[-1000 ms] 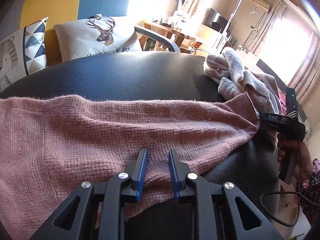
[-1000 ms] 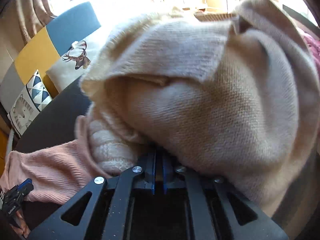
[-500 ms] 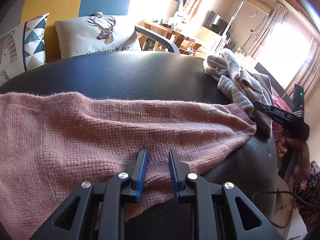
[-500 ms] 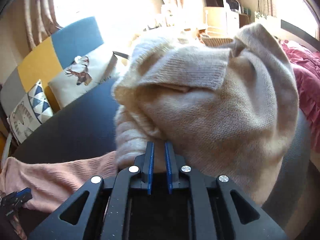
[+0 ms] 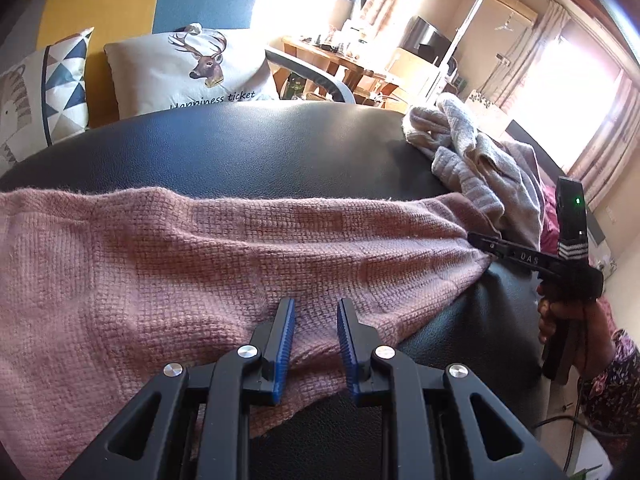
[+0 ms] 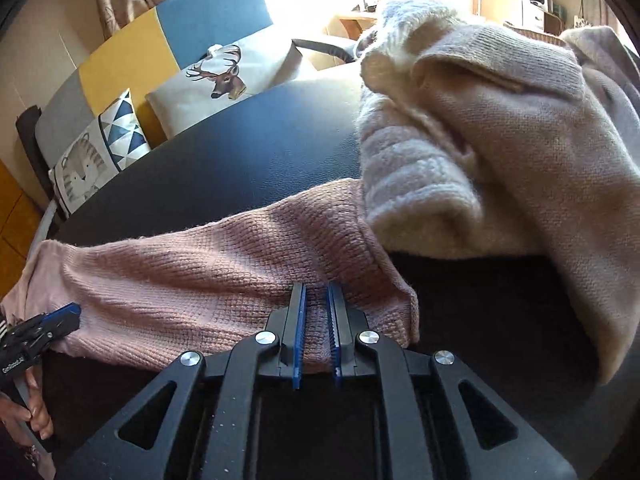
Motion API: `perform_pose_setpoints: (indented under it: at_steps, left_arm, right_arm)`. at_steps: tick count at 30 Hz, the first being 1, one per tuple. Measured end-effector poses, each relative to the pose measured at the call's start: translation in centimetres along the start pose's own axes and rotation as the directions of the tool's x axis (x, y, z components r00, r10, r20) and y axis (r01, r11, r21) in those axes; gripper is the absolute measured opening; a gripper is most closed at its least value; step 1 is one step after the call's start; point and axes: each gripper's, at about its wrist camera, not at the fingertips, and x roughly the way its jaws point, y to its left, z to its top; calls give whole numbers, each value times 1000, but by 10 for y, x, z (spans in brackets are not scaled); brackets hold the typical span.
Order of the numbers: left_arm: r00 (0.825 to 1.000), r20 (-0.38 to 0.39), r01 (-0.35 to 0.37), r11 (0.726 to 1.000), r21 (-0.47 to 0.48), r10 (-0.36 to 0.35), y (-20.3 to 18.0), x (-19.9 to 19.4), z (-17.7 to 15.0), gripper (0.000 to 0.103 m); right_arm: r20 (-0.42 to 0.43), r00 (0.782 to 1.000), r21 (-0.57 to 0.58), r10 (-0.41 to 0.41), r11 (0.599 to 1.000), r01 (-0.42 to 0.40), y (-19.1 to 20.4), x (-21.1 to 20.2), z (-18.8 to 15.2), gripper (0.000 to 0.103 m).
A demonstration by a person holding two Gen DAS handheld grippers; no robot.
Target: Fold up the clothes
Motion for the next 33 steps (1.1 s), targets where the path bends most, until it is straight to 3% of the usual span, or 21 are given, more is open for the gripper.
perform_pose_setpoints:
  at_steps: [2, 5, 8, 10, 12, 14, 16, 18, 20, 22, 25, 28, 30, 33]
  left_arm:
    - [1000, -7, -10, 1000, 23, 10, 4, -11, -4, 22]
    - [991, -20, 129, 983, -132, -132, 32, -26, -8, 22]
    - [963, 95, 269, 907, -325, -252, 65, -52, -10, 22]
    - [961, 184, 266, 882, -388, -208, 85, -73, -11, 23]
    - [974, 197, 179, 902, -392, -108, 96, -84, -11, 23]
    - [990, 140, 64, 936, -346, -16, 95, -81, -15, 23]
    - [995, 82, -30, 962, -273, 54, 88, -71, -22, 23]
    - [992, 96, -57, 974, -218, 79, 77, -67, -30, 23]
    - [990, 104, -72, 978, -194, 94, 72, -63, -34, 25]
    - [990, 104, -77, 977, -198, 99, 70, -60, -36, 25]
    - [990, 107, -72, 976, -204, 95, 72, -62, -35, 25]
    - [988, 109, -85, 977, -198, 108, 74, -65, -35, 25]
    - [987, 109, -97, 977, -192, 120, 73, -66, -37, 25]
    - [985, 111, -113, 975, -190, 135, 73, -67, -38, 25]
  right_arm:
    - [5, 1000, -2, -18, 1000, 18, -1, -2, -2, 9]
    - [12, 999, -2, -30, 1000, 30, -2, -2, -3, 9]
    - [16, 1000, 9, -14, 1000, 14, -3, -3, -3, 9]
    - [19, 1000, 27, 9, 1000, -10, -8, -3, -4, 9]
    - [21, 1000, 36, 19, 999, -20, -11, -5, -5, 9]
    - [19, 1000, 29, 11, 1000, -11, -8, -4, -5, 9]
    - [8, 999, -9, -43, 999, 43, 3, -5, -2, 13]
    - [19, 993, -41, -114, 993, 114, 19, -13, -2, 17]
    - [82, 997, -53, 10, 999, -5, 44, -29, -4, 17]
    - [89, 989, -98, 114, 990, -105, 79, -32, -8, 17]
    - [39, 972, -191, 231, 957, -220, 139, -21, -15, 17]
    - [-52, 972, -286, 229, 929, -234, 188, 7, -21, 16]
    - [-98, 974, -289, 204, 931, -224, 193, 28, -24, 15]
    - [-58, 979, -203, 197, 957, -205, 168, 36, -11, 9]
